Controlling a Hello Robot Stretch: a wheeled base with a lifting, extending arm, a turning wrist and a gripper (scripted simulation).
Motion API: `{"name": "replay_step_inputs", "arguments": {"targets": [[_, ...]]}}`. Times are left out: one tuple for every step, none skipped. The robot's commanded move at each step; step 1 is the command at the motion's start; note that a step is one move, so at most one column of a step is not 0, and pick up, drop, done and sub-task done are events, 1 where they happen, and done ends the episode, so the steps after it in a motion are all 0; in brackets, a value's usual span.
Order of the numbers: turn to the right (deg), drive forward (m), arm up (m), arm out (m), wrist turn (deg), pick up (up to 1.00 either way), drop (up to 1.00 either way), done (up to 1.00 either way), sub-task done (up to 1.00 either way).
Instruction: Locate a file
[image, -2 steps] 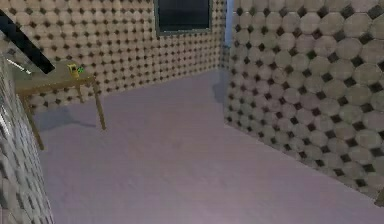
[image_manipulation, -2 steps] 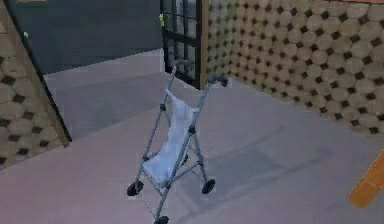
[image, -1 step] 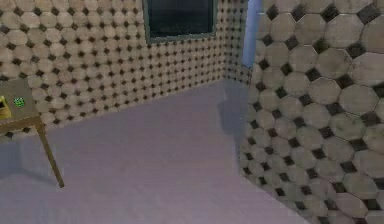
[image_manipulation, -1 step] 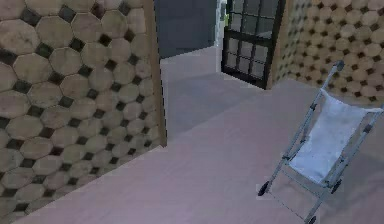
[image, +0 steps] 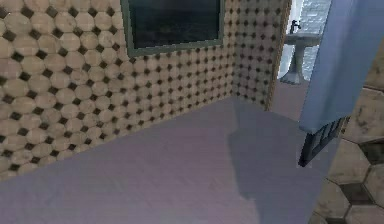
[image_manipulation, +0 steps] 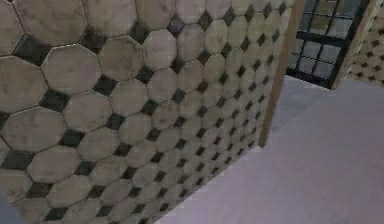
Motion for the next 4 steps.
{"name": "replay_step_inputs", "arguments": {"targets": [[-6.0, 0.00, 0.00, 0.00, 0.0, 0.00, 0.00, 0.00, 0.00], [0.0, 0.60, 0.00, 0.00, 0.0, 0.00, 0.00, 0.00, 0.00], [6.0, 0.00, 0.00, 0.00, 0.0, 0.00, 0.00, 0.00, 0.00], [0.0, 0.40, 0.00, 0.00, 0.0, 0.00, 0.00, 0.00, 0.00]]}}
